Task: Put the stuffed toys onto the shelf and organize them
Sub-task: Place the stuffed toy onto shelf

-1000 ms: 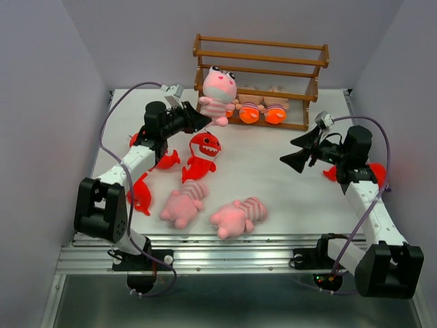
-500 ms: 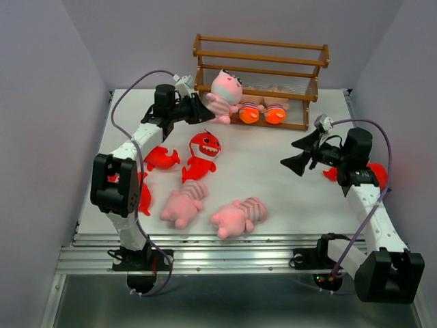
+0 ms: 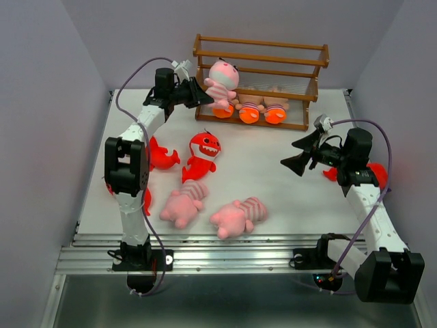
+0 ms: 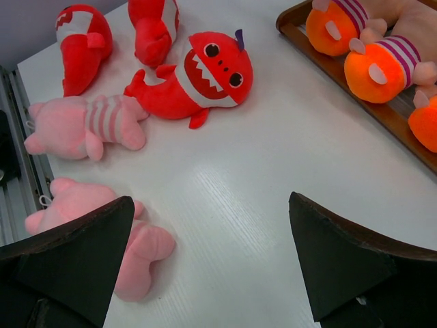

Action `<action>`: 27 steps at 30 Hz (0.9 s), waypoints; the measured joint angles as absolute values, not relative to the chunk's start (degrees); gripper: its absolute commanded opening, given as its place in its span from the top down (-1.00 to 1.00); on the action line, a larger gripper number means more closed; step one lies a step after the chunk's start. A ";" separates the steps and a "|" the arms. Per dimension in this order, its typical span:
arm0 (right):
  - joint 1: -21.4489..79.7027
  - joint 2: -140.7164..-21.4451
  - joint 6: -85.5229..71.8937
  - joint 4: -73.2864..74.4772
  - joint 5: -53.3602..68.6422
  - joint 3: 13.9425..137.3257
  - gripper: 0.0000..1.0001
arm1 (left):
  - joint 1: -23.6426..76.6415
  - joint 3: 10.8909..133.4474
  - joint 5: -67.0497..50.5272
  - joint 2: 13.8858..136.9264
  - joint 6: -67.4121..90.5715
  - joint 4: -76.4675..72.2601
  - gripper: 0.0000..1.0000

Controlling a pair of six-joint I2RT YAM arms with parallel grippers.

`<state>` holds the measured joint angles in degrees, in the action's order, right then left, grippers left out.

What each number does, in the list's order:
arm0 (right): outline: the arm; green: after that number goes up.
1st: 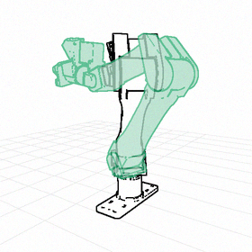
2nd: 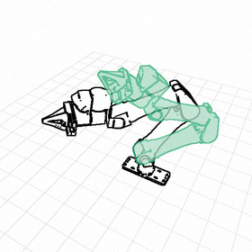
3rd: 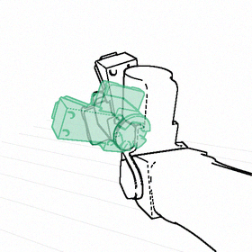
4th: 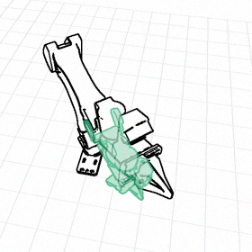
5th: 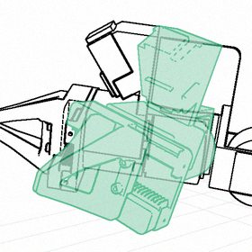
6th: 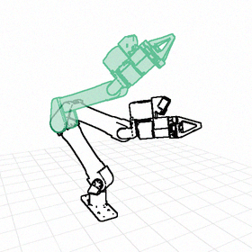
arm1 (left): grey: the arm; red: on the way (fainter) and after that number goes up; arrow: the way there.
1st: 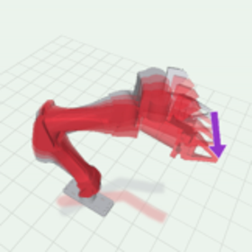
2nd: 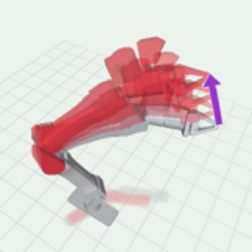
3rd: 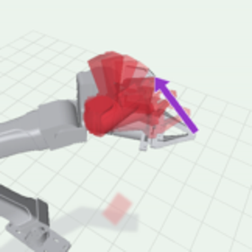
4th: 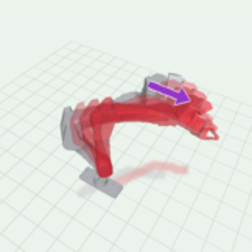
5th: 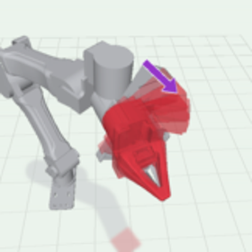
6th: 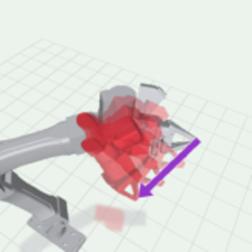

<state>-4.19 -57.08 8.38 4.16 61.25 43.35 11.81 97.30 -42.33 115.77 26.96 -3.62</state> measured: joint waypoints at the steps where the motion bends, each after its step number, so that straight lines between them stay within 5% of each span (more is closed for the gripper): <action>1: -4.19 -57.08 8.43 4.16 61.25 43.35 -1.00 | 11.70 98.41 -42.72 116.60 27.53 -3.51 1.00; 27: -4.19 -58.65 9.23 4.40 61.54 43.35 -1.00 | 7.81 115.39 -48.69 134.52 52.42 -17.89 1.00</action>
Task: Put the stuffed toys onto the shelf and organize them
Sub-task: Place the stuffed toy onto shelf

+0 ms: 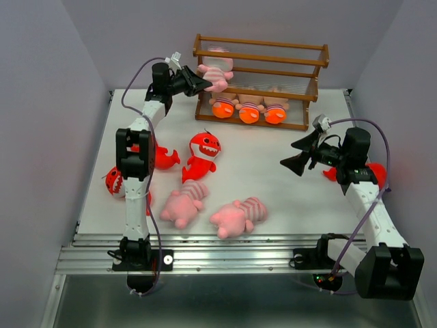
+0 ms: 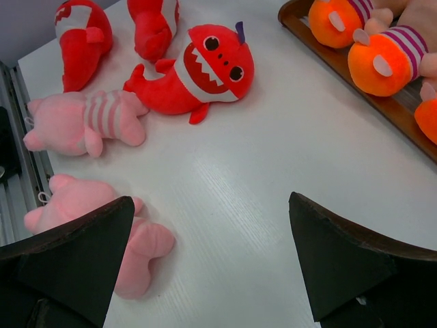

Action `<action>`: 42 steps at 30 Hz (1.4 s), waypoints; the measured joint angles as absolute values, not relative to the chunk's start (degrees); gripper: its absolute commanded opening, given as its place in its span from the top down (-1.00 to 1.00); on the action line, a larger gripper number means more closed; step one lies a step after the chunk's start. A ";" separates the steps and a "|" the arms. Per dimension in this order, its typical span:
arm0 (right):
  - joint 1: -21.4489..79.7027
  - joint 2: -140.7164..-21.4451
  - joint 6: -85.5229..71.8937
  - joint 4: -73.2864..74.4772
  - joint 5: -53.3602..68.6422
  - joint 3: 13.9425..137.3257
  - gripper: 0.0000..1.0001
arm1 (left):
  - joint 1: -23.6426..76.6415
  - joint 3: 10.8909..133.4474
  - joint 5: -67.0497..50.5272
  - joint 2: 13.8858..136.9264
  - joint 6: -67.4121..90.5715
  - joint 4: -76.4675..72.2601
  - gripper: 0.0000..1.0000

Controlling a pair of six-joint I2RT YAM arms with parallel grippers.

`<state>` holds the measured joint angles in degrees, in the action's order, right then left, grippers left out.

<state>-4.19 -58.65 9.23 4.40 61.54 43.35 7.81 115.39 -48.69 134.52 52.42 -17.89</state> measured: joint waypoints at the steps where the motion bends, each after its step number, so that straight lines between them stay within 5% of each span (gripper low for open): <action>1: -4.19 -58.70 9.26 4.43 61.56 43.35 -1.00 | 7.70 116.09 -48.71 135.02 52.97 -18.00 1.00; 15: -4.19 -59.07 9.34 4.47 61.95 43.35 -1.00 | 6.63 127.57 -48.45 142.23 55.83 -13.78 1.00; 29: -4.19 -59.40 9.89 4.49 61.93 43.35 -1.00 | 6.57 127.63 -48.01 142.26 54.85 -10.68 0.10; 42: -4.19 -59.40 10.72 4.49 61.91 43.35 -1.00 | 6.35 125.75 -48.03 140.59 54.81 -10.48 -0.23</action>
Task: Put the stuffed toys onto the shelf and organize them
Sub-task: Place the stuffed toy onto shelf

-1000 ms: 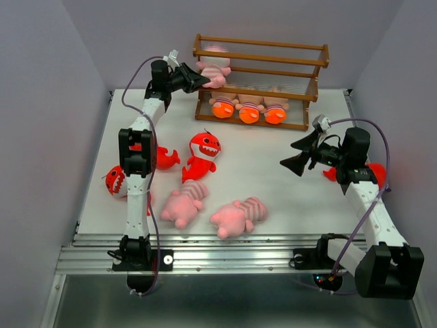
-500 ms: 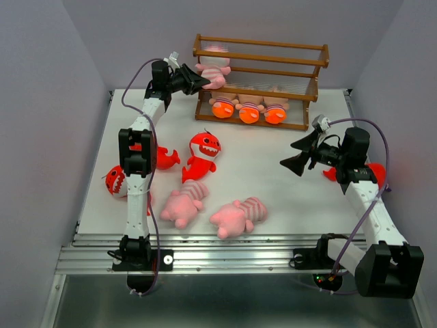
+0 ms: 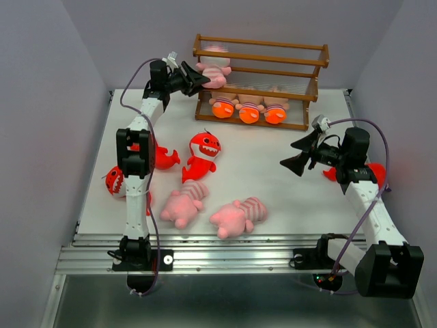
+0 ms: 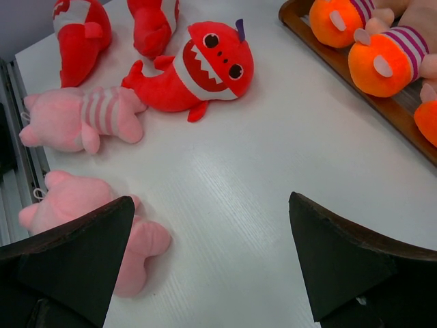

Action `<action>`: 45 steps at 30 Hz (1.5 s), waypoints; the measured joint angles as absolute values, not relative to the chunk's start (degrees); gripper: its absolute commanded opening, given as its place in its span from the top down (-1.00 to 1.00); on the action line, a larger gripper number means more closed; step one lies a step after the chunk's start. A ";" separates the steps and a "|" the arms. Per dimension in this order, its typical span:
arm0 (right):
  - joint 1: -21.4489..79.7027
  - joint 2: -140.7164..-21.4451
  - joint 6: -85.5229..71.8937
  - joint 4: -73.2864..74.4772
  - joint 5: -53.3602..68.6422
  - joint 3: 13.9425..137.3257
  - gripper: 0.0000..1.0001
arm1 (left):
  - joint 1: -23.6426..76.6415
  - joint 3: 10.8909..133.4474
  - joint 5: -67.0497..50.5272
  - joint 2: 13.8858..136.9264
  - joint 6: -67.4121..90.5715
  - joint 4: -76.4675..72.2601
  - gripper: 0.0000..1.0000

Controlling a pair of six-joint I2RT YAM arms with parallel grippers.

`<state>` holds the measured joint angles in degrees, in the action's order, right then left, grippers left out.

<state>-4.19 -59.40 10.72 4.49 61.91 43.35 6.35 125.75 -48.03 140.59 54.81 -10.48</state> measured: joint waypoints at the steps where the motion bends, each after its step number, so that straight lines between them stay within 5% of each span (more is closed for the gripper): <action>1: -4.19 -59.40 10.74 4.49 61.91 43.35 -1.00 | 6.33 125.08 -48.01 140.05 54.89 -10.63 -0.24; 34: -4.19 -59.40 11.16 4.49 61.91 43.35 -1.00 | 6.55 120.53 -45.21 132.79 52.34 -7.35 -0.21; 39: -4.19 -59.51 11.18 4.49 61.93 43.35 -1.00 | 7.42 122.02 -44.69 133.23 52.36 -6.70 0.03; 45: -4.19 -59.70 11.20 4.49 61.91 43.35 -1.00 | 7.90 122.96 -44.49 133.27 52.62 -6.37 0.57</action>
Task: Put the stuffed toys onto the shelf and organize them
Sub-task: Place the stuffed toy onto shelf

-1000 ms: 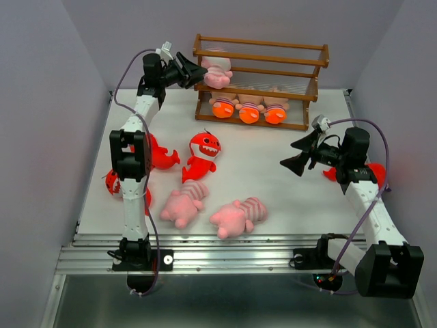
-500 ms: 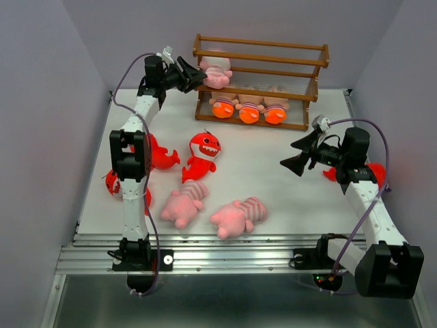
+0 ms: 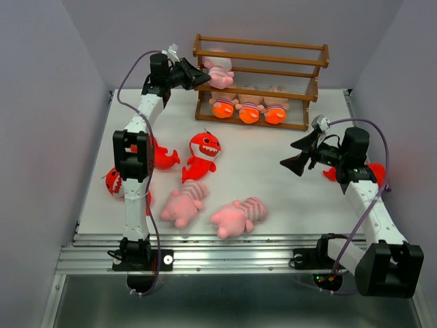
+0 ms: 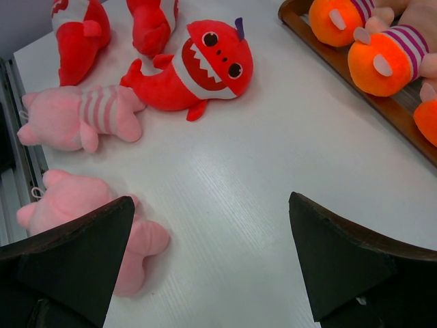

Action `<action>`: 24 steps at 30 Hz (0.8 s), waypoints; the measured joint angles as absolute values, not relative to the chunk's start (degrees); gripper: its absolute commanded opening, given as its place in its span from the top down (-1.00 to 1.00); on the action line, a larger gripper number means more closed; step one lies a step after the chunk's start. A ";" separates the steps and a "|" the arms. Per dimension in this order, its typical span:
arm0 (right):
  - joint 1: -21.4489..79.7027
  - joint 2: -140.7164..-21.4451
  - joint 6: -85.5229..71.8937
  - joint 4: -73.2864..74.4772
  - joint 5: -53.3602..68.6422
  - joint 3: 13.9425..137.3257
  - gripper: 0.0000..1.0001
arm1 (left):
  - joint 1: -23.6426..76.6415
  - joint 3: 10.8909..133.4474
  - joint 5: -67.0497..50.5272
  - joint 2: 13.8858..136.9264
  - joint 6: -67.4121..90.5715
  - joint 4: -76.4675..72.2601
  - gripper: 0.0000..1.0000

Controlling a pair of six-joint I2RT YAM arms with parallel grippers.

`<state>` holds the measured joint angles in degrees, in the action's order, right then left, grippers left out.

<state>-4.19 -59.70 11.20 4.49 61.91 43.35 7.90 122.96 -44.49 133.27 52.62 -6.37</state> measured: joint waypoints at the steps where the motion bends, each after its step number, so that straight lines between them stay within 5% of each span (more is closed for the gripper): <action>1: -4.19 -59.70 11.20 4.49 61.91 43.35 -1.00 | 7.92 123.04 -44.51 133.29 52.42 -6.35 0.63; 11: -4.19 -59.70 11.22 4.49 61.91 43.35 -1.00 | 7.79 123.15 -44.58 133.56 52.38 -6.13 1.00; 16: -4.19 -59.70 11.20 4.49 61.91 43.35 -1.00 | 7.62 123.15 -44.62 133.56 52.36 -6.15 1.00; 18: -4.19 -59.70 11.20 4.49 61.93 43.35 -1.00 | 7.53 123.15 -44.60 133.56 52.34 -6.17 0.80; 21: -4.19 -59.70 11.20 4.49 61.93 43.35 -1.00 | 7.33 123.09 -44.51 133.56 51.99 -6.20 0.11; 24: -4.19 -59.70 11.22 4.49 61.93 43.35 -1.00 | 7.11 122.58 -44.27 133.53 51.48 -6.31 -0.08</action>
<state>-4.19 -59.70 11.22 4.49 61.93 43.35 7.11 122.58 -44.27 133.53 51.48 -6.31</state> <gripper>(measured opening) 0.998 0.481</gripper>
